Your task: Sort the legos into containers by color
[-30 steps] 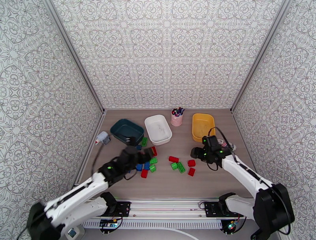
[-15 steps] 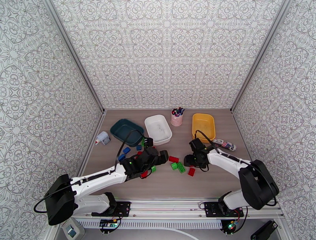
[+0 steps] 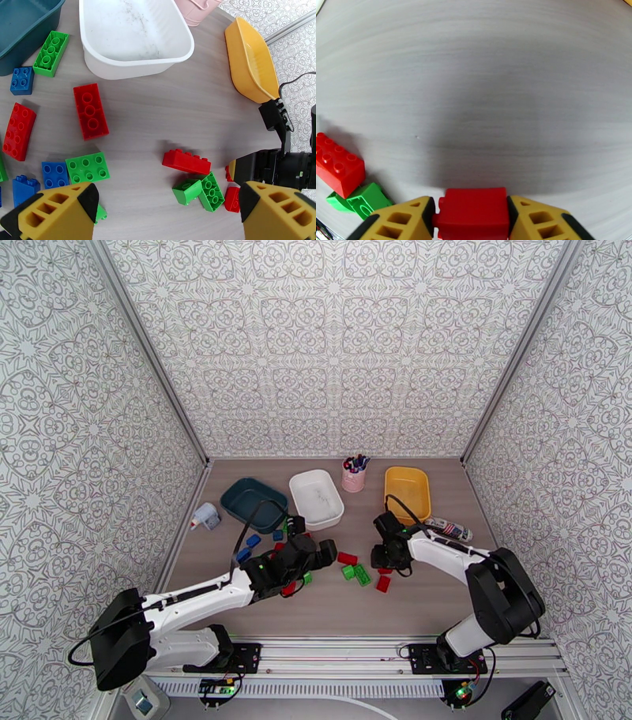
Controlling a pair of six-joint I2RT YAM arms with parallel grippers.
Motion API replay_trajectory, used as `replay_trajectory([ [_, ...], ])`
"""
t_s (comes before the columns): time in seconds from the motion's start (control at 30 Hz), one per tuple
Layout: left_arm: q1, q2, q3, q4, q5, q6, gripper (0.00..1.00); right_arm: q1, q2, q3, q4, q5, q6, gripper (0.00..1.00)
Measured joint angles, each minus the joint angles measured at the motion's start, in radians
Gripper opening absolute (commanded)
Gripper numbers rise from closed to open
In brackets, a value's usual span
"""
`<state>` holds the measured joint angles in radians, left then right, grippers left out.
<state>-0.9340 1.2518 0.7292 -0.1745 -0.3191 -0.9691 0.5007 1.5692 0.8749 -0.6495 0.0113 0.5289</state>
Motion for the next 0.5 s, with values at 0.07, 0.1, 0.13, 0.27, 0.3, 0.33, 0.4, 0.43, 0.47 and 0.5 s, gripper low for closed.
replay_trajectory([
  [0.07, 0.000, 0.006, 0.000, 0.007, 0.000, 0.000, 0.99, 0.000, 0.001, 0.000, -0.005, 0.000, 0.002, 0.59],
  [0.1, 0.000, 0.011, 0.000, 0.011, 0.002, 0.000, 0.99, 0.000, 0.001, 0.000, -0.007, 0.000, 0.002, 0.59],
  [0.13, 0.000, 0.018, 0.000, 0.015, 0.005, 0.000, 0.99, 0.000, 0.001, 0.000, -0.009, 0.000, 0.002, 0.58],
  [0.27, 0.000, 0.049, 0.000, 0.036, 0.019, 0.000, 0.99, 0.000, 0.002, 0.000, -0.013, 0.000, 0.003, 0.47],
  [0.3, 0.000, 0.056, 0.000, 0.042, 0.023, 0.000, 0.99, 0.000, 0.002, 0.000, -0.014, 0.000, 0.003, 0.44],
  [0.33, 0.000, 0.064, 0.001, 0.049, 0.031, 0.000, 0.99, 0.000, 0.001, 0.000, -0.014, 0.001, 0.004, 0.43],
  [0.4, 0.000, 0.079, 0.006, 0.058, 0.039, 0.002, 0.99, 0.001, 0.001, 0.000, -0.013, 0.004, 0.007, 0.40],
  [0.43, 0.000, 0.089, 0.013, 0.064, 0.044, 0.004, 0.99, 0.001, -0.001, 0.000, -0.014, 0.005, 0.008, 0.40],
  [0.47, 0.000, 0.100, 0.023, 0.069, 0.049, 0.008, 0.99, 0.001, -0.003, 0.000, -0.014, 0.006, 0.006, 0.39],
  [0.5, 0.000, 0.113, 0.035, 0.075, 0.057, 0.012, 0.99, 0.000, -0.006, 0.000, -0.018, 0.008, 0.006, 0.38],
])
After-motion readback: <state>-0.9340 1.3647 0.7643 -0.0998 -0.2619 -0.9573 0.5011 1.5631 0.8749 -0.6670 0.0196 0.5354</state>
